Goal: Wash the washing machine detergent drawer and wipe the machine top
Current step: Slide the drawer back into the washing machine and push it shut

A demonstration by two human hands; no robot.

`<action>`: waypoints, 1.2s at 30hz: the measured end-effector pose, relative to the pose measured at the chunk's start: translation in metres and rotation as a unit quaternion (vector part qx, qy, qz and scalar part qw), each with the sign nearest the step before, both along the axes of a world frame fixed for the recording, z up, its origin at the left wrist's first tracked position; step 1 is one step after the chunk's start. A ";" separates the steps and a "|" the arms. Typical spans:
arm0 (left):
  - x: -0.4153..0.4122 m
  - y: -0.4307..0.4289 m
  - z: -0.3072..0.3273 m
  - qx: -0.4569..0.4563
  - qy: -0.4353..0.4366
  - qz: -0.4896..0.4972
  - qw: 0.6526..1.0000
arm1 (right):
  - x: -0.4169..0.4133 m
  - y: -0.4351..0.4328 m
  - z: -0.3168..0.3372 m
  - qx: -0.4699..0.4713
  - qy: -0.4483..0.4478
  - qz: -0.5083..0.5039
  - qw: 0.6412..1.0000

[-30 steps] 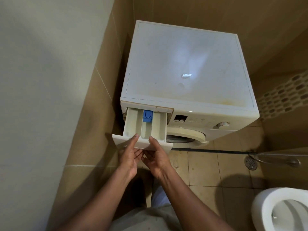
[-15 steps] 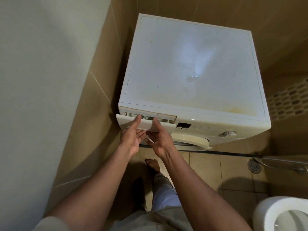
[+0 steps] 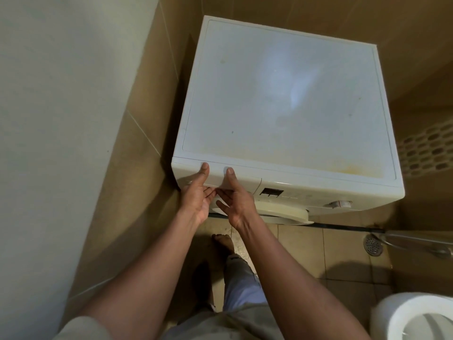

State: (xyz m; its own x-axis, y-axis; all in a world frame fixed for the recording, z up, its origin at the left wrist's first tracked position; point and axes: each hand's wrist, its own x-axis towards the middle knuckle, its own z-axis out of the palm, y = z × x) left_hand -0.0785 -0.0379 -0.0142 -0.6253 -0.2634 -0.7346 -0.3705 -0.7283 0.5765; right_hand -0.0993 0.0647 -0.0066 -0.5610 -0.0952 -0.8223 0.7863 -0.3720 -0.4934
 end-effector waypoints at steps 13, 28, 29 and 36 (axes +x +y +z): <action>0.074 0.014 0.005 -0.023 0.002 0.001 1.000 | 0.080 0.010 0.006 -0.006 0.022 0.004 1.000; 0.135 0.022 0.002 0.003 -0.025 -0.003 1.000 | 0.139 0.029 0.002 -0.051 0.025 0.011 0.998; 0.132 0.022 0.002 0.002 -0.025 -0.002 1.000 | 0.136 0.028 0.000 -0.046 0.025 0.011 0.999; 0.066 0.010 0.000 -0.019 0.000 -0.022 1.000 | 0.069 0.014 0.000 -0.023 0.022 0.024 0.999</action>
